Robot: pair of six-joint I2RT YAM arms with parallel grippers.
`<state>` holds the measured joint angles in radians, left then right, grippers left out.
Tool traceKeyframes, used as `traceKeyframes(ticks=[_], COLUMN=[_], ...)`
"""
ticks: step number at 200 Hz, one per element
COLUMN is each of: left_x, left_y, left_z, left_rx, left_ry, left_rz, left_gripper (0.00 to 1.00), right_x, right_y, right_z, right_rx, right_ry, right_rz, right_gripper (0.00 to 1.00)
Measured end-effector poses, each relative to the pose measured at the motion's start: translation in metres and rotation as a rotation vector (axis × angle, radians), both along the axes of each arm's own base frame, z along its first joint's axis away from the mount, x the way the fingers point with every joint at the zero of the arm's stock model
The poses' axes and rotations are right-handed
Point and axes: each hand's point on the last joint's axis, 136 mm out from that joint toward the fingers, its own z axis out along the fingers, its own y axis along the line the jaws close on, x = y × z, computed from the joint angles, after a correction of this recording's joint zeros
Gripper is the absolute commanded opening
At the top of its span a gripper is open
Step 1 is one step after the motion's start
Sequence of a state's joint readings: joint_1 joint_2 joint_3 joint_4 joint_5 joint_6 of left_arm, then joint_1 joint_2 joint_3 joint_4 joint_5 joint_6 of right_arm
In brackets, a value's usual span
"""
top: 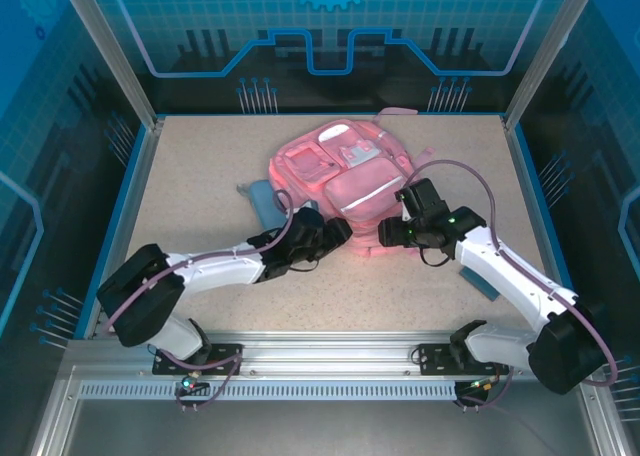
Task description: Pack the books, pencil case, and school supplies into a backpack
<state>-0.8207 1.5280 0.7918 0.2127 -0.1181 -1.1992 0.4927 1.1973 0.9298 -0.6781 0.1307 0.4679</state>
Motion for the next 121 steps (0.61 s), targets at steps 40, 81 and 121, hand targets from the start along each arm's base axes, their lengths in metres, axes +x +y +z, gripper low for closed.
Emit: traceKeyframes(ticks=[40, 81, 121], left_x=[0.018, 0.020, 0.020], left_y=[-0.009, 0.000, 0.009], left_z=[-0.007, -0.025, -0.030], left_rx=[0.005, 0.025, 0.023], left_ry=[0.035, 0.094, 0.126], left_rz=[0.067, 0.147, 0.223], left_gripper=[0.46, 0.40, 0.40], right_x=[0.002, 0.000, -0.008], right_y=[0.001, 0.001, 0.009], right_z=[0.002, 0.000, -0.004], right_rx=[-0.004, -0.019, -0.032], right_ry=[-0.018, -0.025, -0.028], right_rz=[0.020, 0.049, 0.088], right_gripper=[0.65, 0.64, 0.64])
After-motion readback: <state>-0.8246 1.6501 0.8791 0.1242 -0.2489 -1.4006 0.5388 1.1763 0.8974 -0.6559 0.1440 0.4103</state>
